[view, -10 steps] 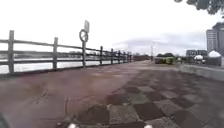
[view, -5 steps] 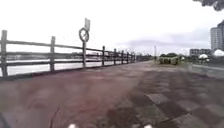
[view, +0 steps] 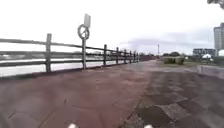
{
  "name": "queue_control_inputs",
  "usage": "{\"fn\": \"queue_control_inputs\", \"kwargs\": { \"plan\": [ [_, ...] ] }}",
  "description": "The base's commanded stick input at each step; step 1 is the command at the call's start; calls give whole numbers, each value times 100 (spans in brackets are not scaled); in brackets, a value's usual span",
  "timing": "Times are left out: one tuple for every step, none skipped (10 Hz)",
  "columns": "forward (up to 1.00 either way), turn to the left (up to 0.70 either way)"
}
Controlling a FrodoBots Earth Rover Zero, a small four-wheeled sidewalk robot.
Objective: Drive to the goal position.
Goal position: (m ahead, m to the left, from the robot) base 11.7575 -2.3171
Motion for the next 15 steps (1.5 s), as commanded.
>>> {"fn": "queue_control_inputs", "kwargs": {
  "plan": [
    [85, 1],
    [85, 1],
    [85, 1],
    [85, 1],
    [85, 1],
    [85, 1],
    [85, -1],
    [85, -9],
    [85, -20],
    [85, -28],
    [85, -33],
    [85, -33],
    [85, -33],
    [85, -33],
    [85, -33]
  ]
}}
